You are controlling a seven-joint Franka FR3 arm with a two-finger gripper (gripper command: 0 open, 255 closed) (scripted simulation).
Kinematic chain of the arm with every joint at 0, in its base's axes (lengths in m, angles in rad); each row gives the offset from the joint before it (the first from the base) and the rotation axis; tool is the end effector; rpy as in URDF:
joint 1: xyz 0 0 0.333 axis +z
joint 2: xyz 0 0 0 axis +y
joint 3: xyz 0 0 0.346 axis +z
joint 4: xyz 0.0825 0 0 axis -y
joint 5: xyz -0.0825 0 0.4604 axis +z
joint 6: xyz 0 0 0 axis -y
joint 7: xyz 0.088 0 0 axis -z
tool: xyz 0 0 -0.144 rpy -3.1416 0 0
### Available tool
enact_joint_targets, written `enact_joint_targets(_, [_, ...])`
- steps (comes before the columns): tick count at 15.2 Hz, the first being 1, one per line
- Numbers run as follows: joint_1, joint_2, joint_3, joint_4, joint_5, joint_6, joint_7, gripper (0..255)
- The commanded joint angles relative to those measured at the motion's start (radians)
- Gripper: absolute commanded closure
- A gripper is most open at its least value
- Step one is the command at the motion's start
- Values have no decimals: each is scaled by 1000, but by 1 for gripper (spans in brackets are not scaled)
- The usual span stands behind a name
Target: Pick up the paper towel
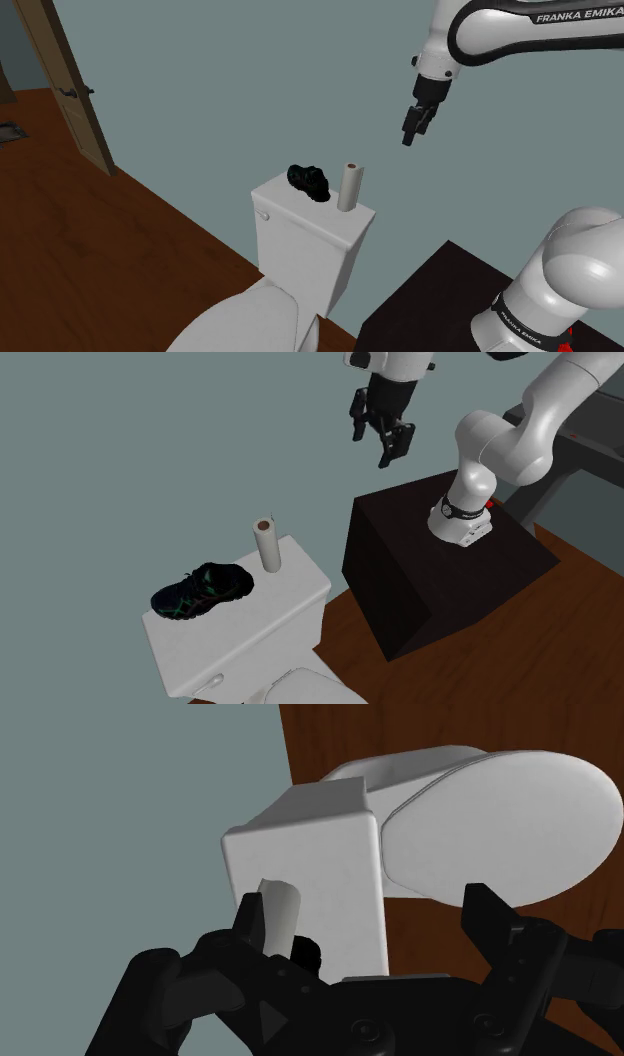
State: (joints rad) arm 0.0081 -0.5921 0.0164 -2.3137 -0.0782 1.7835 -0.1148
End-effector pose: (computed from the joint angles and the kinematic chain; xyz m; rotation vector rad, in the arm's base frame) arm 0.4398 0.0019 0.5407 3.0428 0.2301 0.0881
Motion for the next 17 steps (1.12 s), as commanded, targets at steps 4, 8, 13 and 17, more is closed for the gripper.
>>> enact_joint_targets(4, [-13,175,-27,37,-8,137,-20,0])
enact_joint_targets(8, [-21,317,-44,86,-8,228,-34,0])
enact_joint_targets(13, [-30,501,-62,176,1,319,-55,0])
enact_joint_targets(17, [-39,652,-73,271,14,371,-74,0])
